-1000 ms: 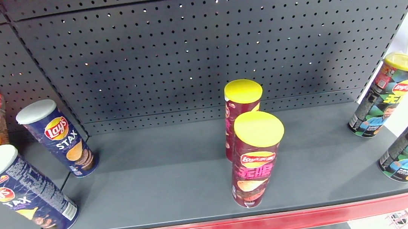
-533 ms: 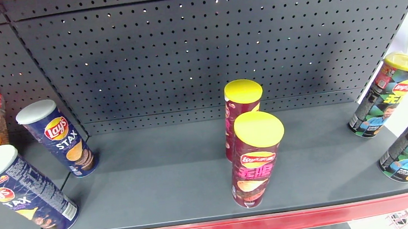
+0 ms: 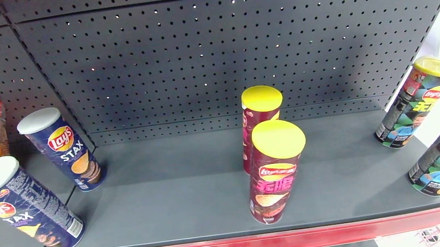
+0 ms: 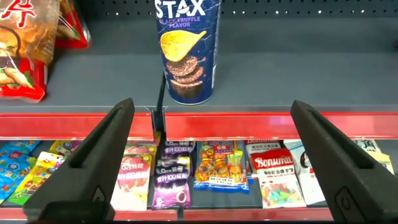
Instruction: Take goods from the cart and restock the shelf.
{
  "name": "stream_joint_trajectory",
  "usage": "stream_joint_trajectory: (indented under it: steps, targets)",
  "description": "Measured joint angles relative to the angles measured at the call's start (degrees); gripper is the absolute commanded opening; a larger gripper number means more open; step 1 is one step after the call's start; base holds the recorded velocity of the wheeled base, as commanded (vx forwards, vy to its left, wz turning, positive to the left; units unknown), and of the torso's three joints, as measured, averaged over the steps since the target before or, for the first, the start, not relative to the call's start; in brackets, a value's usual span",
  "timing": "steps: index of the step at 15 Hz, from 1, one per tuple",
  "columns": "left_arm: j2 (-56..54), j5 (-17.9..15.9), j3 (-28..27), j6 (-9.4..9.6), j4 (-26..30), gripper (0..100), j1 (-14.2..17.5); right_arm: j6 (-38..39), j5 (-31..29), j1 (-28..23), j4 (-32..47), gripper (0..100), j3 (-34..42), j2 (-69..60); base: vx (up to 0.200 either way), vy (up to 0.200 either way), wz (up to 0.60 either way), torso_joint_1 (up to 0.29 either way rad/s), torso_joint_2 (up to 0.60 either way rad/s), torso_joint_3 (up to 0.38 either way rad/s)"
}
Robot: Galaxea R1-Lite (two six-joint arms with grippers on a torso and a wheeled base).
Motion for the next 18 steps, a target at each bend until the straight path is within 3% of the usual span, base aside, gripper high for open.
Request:
stream_joint_trajectory:
  steps: [4, 7, 13, 18]
  targets:
    - [0.00, 0.00, 0.02, 0.00, 0.00, 100, 0.00, 2.62, -0.22, 8.73, -1.35, 100, -11.42, 25.59, 0.000, 0.000, 0.00, 0.000, 0.00, 0.000]
    - [0.00, 0.02, 0.02, 0.00, 0.00, 100, 0.00, 2.49, -0.85, 13.67, -6.67, 100, -15.02, 39.97, 0.000, 0.000, 0.00, 0.000, 0.00, 0.000]
    - [0.00, 0.02, 0.02, 0.00, 0.00, 100, 0.00, -3.71, -5.74, 15.38, -8.42, 100, -16.63, 53.31, 0.000, 0.000, 0.00, 0.000, 0.00, 0.000]
    - [0.00, 0.02, 0.02, 0.00, 0.00, 100, 0.00, -8.33, -6.45, 15.49, -12.89, 100, -16.71, 59.10, 0.000, 0.000, 0.00, 0.000, 0.00, 0.000]
